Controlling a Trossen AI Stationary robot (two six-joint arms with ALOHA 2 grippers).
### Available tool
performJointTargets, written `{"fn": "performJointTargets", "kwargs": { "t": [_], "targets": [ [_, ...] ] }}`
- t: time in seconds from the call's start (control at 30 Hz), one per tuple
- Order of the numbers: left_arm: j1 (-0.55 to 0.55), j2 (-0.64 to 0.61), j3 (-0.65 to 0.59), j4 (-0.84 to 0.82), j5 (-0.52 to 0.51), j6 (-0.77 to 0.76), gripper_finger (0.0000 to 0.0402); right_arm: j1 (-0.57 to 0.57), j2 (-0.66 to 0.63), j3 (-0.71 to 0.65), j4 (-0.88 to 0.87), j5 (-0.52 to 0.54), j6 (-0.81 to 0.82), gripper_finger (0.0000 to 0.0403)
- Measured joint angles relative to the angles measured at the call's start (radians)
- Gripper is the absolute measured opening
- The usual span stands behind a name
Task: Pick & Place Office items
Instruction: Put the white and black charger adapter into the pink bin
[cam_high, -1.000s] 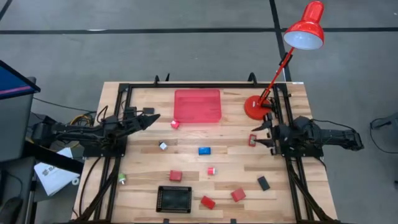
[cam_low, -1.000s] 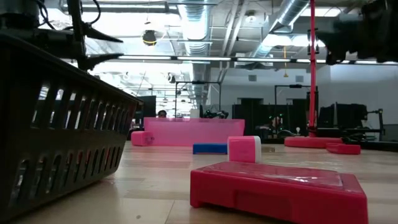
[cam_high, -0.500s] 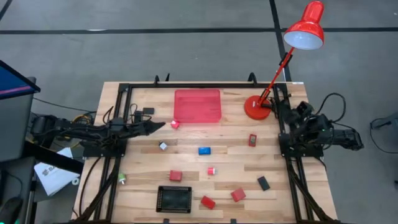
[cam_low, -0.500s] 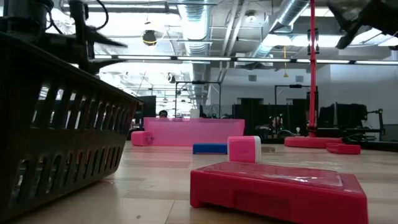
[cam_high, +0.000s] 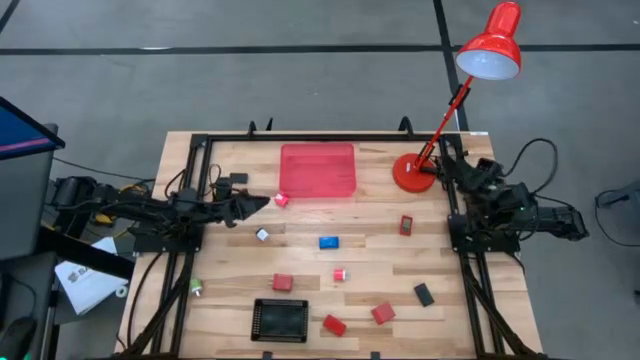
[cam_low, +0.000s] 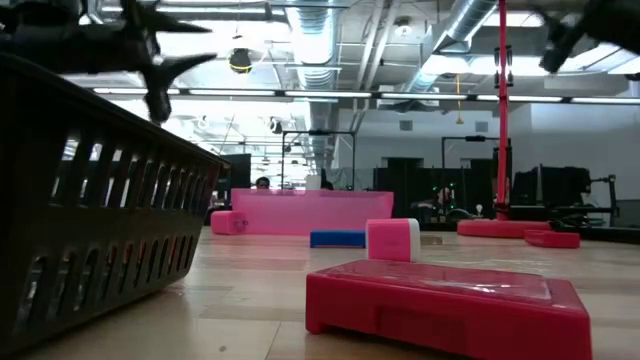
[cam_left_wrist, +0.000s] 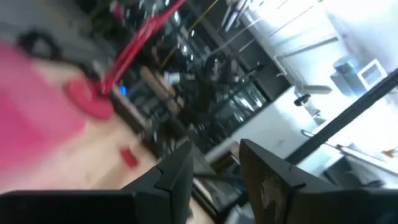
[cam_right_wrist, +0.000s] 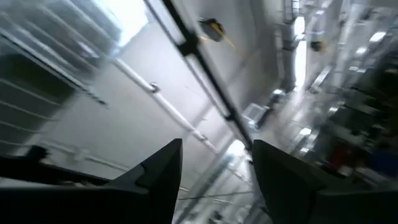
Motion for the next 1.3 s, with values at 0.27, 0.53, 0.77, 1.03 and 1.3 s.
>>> {"fn": "performJointTargets", "kwargs": {
  "t": [0.27, 0.53, 0.77, 1.03, 1.3],
  "targets": [
    [0.000, 0.117, 0.450, -0.805, 0.125, 0.431, 0.0181, 0.021, 0.205, 0.307, -0.238, -0.045, -0.241, 0.0192],
    [-0.014, 0.331, 0.822, -1.624, 0.139, 0.848, 0.0240, 0.060, 0.454, 0.740, -0.890, -0.049, -0.362, 0.0234],
    [-0.119, 0.440, 0.811, -1.869, 0.146, 1.205, 0.0271, 0.107, 0.595, 1.008, -1.325, -0.030, -0.452, 0.0249],
    [-0.144, 0.543, 0.743, -1.738, 0.147, 1.291, 0.0286, 0.168, 0.641, 1.084, -1.458, 0.067, -0.511, 0.0250],
    [-0.059, 0.668, 0.699, -1.679, 0.119, 1.291, 0.0270, 0.201, 0.640, 1.084, -1.448, 0.096, -0.508, 0.0250]
  ]
}}
